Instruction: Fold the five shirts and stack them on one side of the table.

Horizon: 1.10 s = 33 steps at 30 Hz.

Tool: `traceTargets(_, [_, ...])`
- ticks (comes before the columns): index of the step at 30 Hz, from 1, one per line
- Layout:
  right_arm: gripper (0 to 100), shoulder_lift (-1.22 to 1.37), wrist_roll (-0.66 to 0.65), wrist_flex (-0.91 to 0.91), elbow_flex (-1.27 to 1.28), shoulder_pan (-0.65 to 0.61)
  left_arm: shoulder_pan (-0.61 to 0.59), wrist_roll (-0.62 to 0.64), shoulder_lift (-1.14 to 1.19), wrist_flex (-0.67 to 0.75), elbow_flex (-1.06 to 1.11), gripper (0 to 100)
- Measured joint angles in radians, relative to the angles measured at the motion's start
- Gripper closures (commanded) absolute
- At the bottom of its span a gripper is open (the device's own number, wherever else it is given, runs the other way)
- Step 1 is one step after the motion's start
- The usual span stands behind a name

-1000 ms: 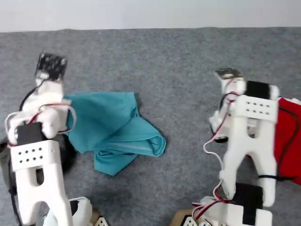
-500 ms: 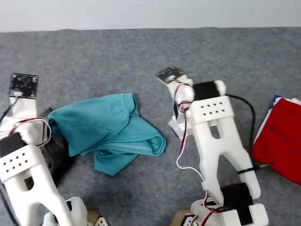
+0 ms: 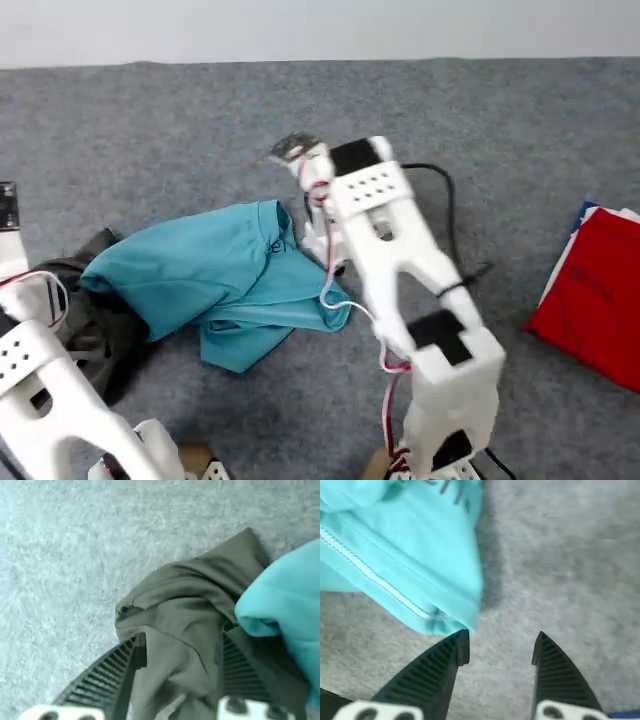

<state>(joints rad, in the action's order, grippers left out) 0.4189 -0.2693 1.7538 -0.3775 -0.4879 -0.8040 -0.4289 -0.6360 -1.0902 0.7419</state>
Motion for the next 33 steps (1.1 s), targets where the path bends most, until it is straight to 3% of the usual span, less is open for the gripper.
traceTargets(15, [78.5,0.187,0.057,0.000,-0.031,-0.117,0.000,0.000,0.000,0.000,0.032,77])
traceTargets(20, [94.7,0.267,0.057,0.000,-0.031,-0.115,0.000,0.000,0.000,0.000,0.032,77])
traceTargets(22, [99.1,0.273,0.021,0.000,-0.052,-0.112,0.000,0.000,0.000,0.000,0.032,78])
traceTargets(33, [98.8,0.239,-0.103,0.000,-0.324,-0.032,0.000,0.000,0.000,0.000,0.032,78])
